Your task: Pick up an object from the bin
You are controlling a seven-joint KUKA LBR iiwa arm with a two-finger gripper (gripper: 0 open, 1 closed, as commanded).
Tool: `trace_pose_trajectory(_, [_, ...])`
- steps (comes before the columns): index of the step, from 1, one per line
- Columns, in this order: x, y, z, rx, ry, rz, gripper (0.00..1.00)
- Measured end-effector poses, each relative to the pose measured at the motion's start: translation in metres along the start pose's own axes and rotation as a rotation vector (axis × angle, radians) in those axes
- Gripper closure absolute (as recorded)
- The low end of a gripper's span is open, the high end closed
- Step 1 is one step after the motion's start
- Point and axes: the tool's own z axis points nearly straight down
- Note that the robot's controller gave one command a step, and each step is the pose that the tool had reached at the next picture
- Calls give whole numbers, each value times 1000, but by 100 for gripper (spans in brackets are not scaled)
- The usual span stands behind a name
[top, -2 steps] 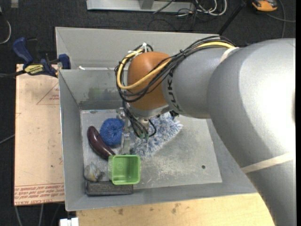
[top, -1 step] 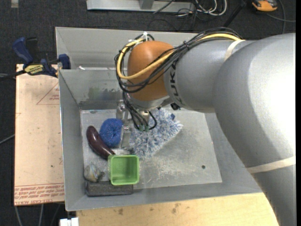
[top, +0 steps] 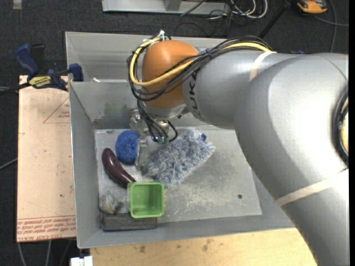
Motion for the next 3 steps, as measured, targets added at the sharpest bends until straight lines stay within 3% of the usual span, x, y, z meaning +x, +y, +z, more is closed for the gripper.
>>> trace_pose_trajectory(1, [36,21,6,1,4,255,100])
trace_pose_trajectory(3, [38,20,0,4,11,255,100])
